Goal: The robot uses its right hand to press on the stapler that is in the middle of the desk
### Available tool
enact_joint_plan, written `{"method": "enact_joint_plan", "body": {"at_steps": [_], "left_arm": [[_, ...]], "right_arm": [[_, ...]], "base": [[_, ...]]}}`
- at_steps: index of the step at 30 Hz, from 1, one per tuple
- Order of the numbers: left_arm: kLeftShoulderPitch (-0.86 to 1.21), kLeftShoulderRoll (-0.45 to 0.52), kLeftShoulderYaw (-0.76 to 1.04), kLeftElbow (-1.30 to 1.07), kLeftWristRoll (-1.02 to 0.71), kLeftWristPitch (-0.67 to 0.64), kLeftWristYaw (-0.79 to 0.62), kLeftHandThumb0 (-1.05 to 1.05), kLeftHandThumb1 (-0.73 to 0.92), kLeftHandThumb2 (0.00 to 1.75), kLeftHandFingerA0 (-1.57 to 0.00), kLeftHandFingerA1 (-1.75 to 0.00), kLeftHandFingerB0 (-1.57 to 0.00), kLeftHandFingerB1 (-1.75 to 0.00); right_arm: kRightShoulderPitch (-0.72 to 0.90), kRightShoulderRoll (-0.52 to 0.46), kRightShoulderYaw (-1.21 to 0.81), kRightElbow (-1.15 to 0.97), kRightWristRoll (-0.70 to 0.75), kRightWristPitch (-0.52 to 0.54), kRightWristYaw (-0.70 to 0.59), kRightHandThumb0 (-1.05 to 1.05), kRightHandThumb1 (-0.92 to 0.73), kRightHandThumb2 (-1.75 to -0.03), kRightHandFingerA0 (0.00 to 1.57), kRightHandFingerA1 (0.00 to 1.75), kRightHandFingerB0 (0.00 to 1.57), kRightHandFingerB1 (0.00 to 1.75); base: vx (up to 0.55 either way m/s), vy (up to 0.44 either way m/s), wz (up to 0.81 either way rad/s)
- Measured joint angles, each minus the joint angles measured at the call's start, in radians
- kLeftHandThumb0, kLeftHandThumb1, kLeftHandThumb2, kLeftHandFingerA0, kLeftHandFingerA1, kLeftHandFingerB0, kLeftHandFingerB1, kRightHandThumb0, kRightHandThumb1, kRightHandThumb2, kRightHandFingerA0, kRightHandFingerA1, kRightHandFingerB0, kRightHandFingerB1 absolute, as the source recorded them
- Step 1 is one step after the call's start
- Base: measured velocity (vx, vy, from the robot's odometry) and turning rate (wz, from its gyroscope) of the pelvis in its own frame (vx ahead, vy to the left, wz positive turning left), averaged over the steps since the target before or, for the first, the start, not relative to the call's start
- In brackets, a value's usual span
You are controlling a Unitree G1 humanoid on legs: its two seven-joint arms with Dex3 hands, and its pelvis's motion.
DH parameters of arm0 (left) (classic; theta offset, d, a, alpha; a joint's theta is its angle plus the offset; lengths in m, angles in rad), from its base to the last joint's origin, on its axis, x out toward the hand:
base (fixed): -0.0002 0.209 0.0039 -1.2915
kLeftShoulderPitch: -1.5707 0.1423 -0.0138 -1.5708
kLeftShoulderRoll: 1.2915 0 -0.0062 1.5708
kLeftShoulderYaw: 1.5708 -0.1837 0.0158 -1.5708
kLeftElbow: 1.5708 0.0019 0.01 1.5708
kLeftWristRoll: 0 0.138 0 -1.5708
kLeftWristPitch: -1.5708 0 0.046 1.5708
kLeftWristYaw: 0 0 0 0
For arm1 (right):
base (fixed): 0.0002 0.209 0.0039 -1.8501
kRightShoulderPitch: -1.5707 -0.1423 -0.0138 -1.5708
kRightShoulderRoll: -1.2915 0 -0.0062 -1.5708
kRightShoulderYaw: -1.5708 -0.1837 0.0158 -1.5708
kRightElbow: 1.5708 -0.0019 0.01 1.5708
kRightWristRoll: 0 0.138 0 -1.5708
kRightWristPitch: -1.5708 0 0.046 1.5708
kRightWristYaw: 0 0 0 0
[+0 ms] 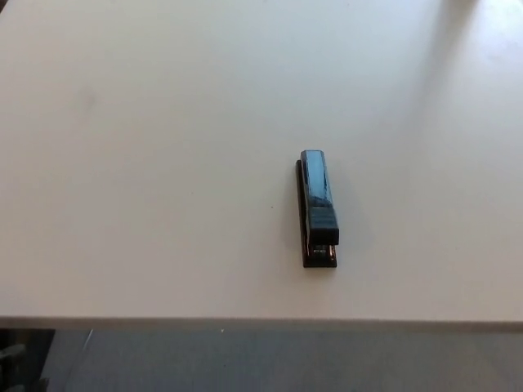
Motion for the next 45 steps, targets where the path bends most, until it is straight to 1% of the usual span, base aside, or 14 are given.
{"method": "enact_joint_plan", "body": {"at_steps": [3, 4, 9, 10, 14, 19, 20, 21, 26, 28, 30, 39, 42, 45], "left_arm": [[0.000, 0.000, -0.001, 0.000, 0.000, 0.000, 0.000, -0.78, 0.87, 0.66, -0.23, -0.35, -0.22, -0.29], [-0.001, 0.000, -0.002, 0.000, 0.000, 0.000, 0.000, -0.79, 0.88, 0.67, -0.24, -0.34, -0.22, -0.29], [-0.001, 0.000, -0.005, 0.000, 0.000, -0.001, 0.000, -0.79, 0.86, 0.67, -0.23, -0.34, -0.22, -0.29], [-0.001, 0.000, -0.005, 0.000, 0.000, -0.001, 0.000, -0.79, 0.86, 0.67, -0.22, -0.34, -0.21, -0.28], [-0.003, 0.001, -0.005, 0.000, 0.000, -0.003, -0.002, -0.77, 0.86, 0.66, -0.22, -0.35, -0.22, -0.29], [-0.005, 0.002, -0.006, 0.002, 0.000, -0.005, -0.005, -0.76, 0.85, 0.66, -0.21, -0.35, -0.22, -0.29], [-0.005, 0.002, -0.006, 0.002, 0.000, -0.005, -0.005, -0.77, 0.87, 0.67, -0.21, -0.34, -0.20, -0.29], [-0.005, 0.003, -0.004, 0.003, -0.001, -0.005, -0.009, -0.77, 0.86, 0.67, -0.22, -0.35, -0.21, -0.29], [-0.007, 0.009, -0.013, 0.006, 0.000, -0.008, -0.011, -0.77, 0.87, 0.66, -0.23, -0.35, -0.22, -0.29], [-0.006, 0.010, -0.013, 0.007, -0.001, -0.012, -0.012, -0.74, 0.87, 0.66, -0.22, -0.35, -0.23, -0.30], [-0.006, 0.012, -0.014, 0.008, -0.001, -0.012, -0.013, -0.74, 0.85, 0.63, -0.23, -0.34, -0.24, -0.29], [-0.004, 0.012, -0.009, 0.010, -0.011, -0.012, -0.035, -0.74, 0.86, 0.66, -0.24, -0.36, -0.25, -0.30], [-0.002, 0.012, -0.008, 0.010, -0.013, -0.012, -0.042, -0.74, 0.84, 0.65, -0.22, -0.35, -0.23, -0.31], [-0.001, 0.011, -0.005, 0.008, -0.018, -0.012, -0.054, -0.74, 0.84, 0.66, -0.25, -0.35, -0.27, -0.31]], "right_arm": [[-0.116, 0.000, 0.072, 0.012, -0.012, 0.018, 0.010, -0.18, -0.79, -0.65, 1.29, 0.99, 0.82, 0.91], [-0.153, 0.000, 0.095, 0.020, -0.015, 0.022, 0.013, -0.13, -0.82, -0.64, 1.24, 1.03, 0.79, 1.04], [-0.347, 0.009, 0.201, 0.094, -0.035, 0.035, 0.033, -0.05, -0.81, -0.65, 1.26, 0.99, 0.80, 0.75], [-0.386, 0.016, 0.223, 0.116, -0.041, 0.035, 0.037, -0.06, -0.84, -0.65, 1.27, 1.09, 0.81, 0.94], [-0.507, 0.100, 0.314, 0.211, -0.053, 0.021, 0.083, -0.09, -0.79, -0.65, 1.26, 1.19, 0.85, 0.99], [-0.484, 0.277, 0.421, 0.149, -0.056, -0.004, 0.150, -0.23, -0.78, -0.63, 1.22, 1.13, 0.76, 0.96], [-0.478, 0.290, 0.430, 0.138, -0.057, -0.005, 0.155, -0.18, -0.81, -0.64, 1.19, 1.39, 0.70, 1.22], [-0.459, 0.336, 0.466, 0.103, -0.064, -0.010, 0.167, -0.12, -0.76, -0.69, 1.16, 1.47, 0.74, 1.33], [-0.442, 0.528, 0.601, 0.050, -0.110, -0.015, 0.189, -0.18, -0.81, -0.64, 1.14, 1.25, 0.76, 1.14], [-0.442, 0.585, 0.630, 0.050, -0.127, -0.005, 0.187, -0.15, -0.80, -0.64, 1.17, 1.32, 0.77, 1.08], [-0.442, 0.628, 0.650, 0.058, -0.140, 0.002, 0.185, -0.15, -0.80, -0.63, 1.23, 1.12, 0.77, 1.09], [-0.444, 0.767, 0.702, 0.169, -0.200, 0.022, 0.168, -0.12, -0.75, -0.82, 1.17, 1.37, 0.75, 1.16], [-0.444, 0.812, 0.704, 0.227, -0.207, 0.023, 0.169, -0.12, -0.79, -0.70, 1.22, 1.24, 0.73, 1.10], [-0.444, 0.841, 0.706, 0.263, -0.211, 0.022, 0.170, -0.13, -0.79, -0.72, 1.17, 1.28, 0.73, 1.16]], "base": [[0.00, 0.000, 0.00], [0.00, 0.000, 0.00], [0.00, 0.000, 0.00], [0.00, 0.000, 0.00], [0.00, 0.000, 0.00], [0.00, 0.000, 0.00], [0.00, 0.000, 0.00], [0.00, 0.000, 0.00], [0.00, 0.000, 0.00], [0.00, 0.000, 0.00], [0.00, 0.000, 0.00], [0.00, 0.000, 0.00], [0.00, 0.000, 0.00], [0.00, 0.000, 0.00]]}}
